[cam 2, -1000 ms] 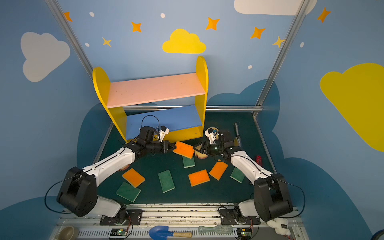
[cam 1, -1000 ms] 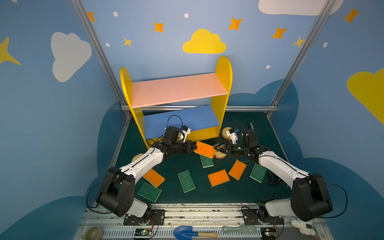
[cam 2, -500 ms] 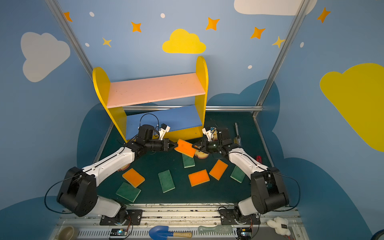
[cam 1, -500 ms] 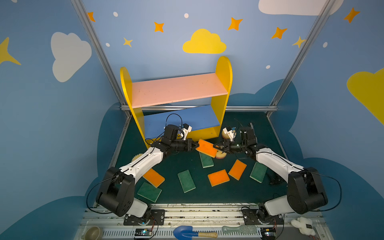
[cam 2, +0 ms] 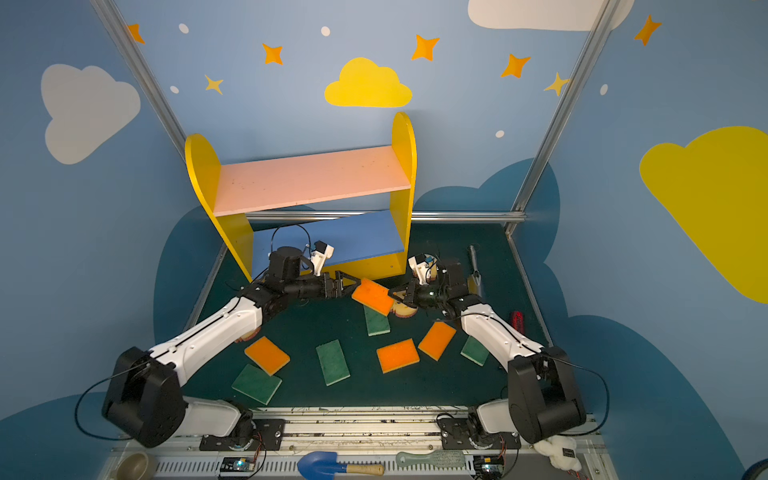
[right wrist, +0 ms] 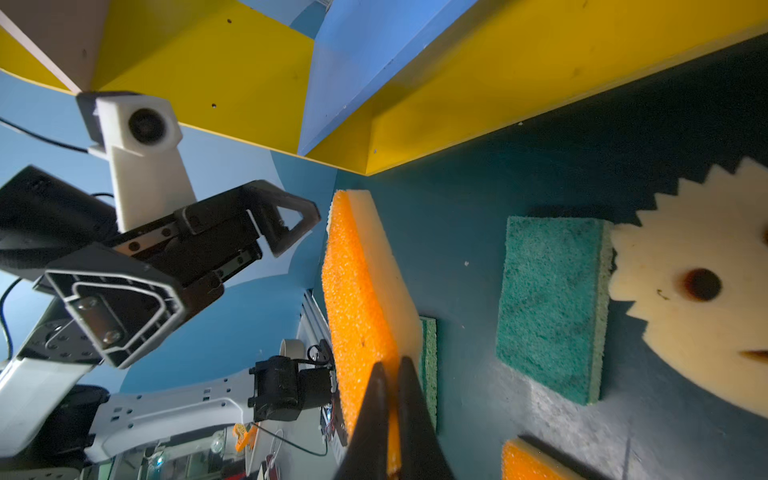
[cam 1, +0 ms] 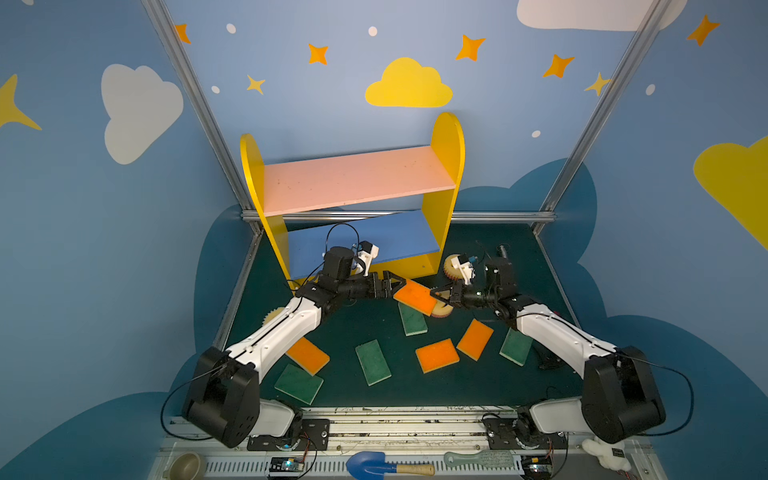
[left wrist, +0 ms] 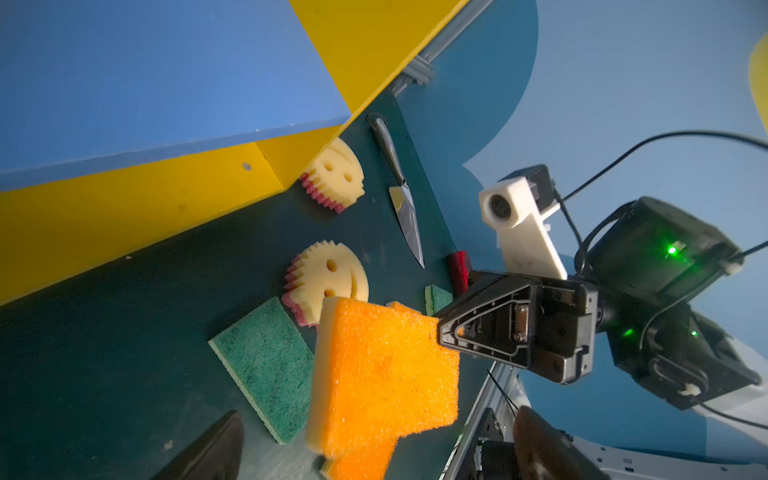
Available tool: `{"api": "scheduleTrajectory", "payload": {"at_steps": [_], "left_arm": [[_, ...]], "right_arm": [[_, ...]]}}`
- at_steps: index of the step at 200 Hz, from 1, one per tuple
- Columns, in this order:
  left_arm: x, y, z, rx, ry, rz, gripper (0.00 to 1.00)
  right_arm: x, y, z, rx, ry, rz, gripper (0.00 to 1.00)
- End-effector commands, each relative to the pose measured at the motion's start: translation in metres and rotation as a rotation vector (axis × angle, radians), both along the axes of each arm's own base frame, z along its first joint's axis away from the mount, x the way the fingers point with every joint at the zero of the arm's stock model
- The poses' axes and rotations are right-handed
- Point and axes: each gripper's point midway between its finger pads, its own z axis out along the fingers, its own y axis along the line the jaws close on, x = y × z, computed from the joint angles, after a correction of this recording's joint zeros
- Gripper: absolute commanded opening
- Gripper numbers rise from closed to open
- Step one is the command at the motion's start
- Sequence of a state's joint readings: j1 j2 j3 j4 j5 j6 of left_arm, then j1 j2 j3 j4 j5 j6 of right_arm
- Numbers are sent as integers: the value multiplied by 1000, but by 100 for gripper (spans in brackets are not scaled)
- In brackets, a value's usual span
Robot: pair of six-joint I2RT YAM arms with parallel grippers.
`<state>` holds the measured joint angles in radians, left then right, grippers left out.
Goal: Place and organize the cleaning sponges onto the shelf
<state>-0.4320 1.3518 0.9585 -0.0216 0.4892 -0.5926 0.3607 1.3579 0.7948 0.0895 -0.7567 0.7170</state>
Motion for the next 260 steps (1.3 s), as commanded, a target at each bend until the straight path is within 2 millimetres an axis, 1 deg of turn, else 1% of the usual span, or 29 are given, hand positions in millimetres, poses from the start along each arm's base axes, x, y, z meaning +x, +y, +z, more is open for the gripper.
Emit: {"api": "scheduleTrajectory", "payload": {"at_steps": [1, 12, 15, 17, 20, 41, 61, 83, 95, 110, 141, 161, 211, 247, 260], "left_arm": [[2, 16, 6, -34, -53, 125, 98], [-1, 18, 3, -46, -54, 149, 97], [-2, 18, 2, -48, -53, 152, 97], [-1, 18, 0, -49, -53, 157, 97], [-3, 17, 0, -54, -57, 156, 97], [-9, 13, -7, -78, -60, 160, 95], [-17, 2, -13, -116, -76, 146, 93], [-21, -11, -11, -161, -125, 134, 91], [-22, -21, -9, -175, -147, 117, 90], [-21, -33, -6, -179, -169, 95, 88], [-17, -54, 3, -222, -202, 61, 78], [-12, -65, 0, -219, -192, 45, 75], [-1, -80, -8, -264, -165, 48, 66], [8, -85, -12, -262, -164, 60, 61], [11, -87, -11, -262, -166, 60, 57]], "right_arm": [[13, -13, 13, 44, -28, -173, 0], [14, -17, 15, 66, -27, -233, 0], [16, -19, 19, 77, -35, -258, 0], [14, -21, 13, 73, -23, -269, 0], [13, -22, 11, 73, -19, -280, 0], [13, -30, 15, 93, -27, -370, 0], [14, -35, 20, 105, -30, -428, 0], [14, -36, 25, 126, -22, -467, 0], [14, -36, 26, 138, -14, -482, 0], [13, -35, 29, 151, -21, -488, 0], [10, -35, 28, 148, -15, -496, 0], [9, -30, 27, 154, -10, -466, 0], [9, -17, 18, 175, 25, -410, 0], [7, -11, 22, 185, 23, -384, 0], [5, -13, 22, 185, 22, -386, 0]]}}
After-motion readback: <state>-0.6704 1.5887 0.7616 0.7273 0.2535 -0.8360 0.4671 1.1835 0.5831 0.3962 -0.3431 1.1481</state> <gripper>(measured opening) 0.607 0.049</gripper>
